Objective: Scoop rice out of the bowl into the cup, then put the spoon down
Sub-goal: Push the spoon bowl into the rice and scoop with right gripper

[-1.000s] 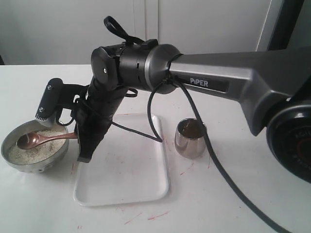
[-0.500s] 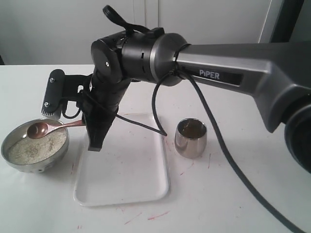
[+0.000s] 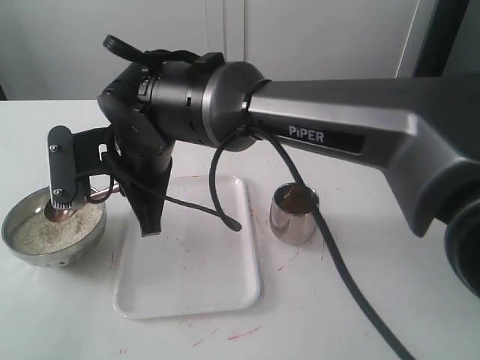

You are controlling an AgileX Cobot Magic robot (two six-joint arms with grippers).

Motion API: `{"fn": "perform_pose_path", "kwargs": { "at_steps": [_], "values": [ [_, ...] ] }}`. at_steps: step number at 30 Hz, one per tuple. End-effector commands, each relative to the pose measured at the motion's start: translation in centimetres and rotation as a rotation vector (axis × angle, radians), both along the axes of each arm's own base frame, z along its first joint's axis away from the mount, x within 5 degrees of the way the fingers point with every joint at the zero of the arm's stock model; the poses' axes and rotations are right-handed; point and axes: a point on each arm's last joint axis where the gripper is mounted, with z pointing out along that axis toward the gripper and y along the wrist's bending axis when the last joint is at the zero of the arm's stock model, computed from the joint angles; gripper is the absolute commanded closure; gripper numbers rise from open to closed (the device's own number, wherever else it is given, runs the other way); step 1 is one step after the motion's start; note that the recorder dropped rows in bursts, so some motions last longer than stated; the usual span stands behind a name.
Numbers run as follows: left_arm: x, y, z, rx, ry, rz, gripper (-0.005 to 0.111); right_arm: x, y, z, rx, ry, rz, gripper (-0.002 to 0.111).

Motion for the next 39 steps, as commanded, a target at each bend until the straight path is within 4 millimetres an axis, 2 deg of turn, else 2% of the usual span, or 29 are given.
{"fn": "perform_pose_path", "kwargs": {
  "at_steps": [1, 14, 31, 39],
  "values": [
    [-0.1, 0.0, 0.2, -0.012, -0.012, -0.002, 0.092, -0.2, 0.1, 0.8, -0.019, -0.05, 0.014, 0.108],
    [-0.1, 0.0, 0.2, -0.012, -0.012, -0.002, 0.092, -0.1, 0.0, 0.8, -0.026, -0.058, 0.017, 0.108],
    [-0.1, 0.0, 0.2, -0.012, -0.012, -0.002, 0.092, 0.4, 0.4, -2.4, -0.088, -0.006, 0.007, 0.108],
    [-0.1, 0.0, 0.2, -0.012, -0.012, -0.002, 0.092, 0.4, 0.6, -2.7, -0.054, 0.008, -0.028, 0.108]
  ]
}}
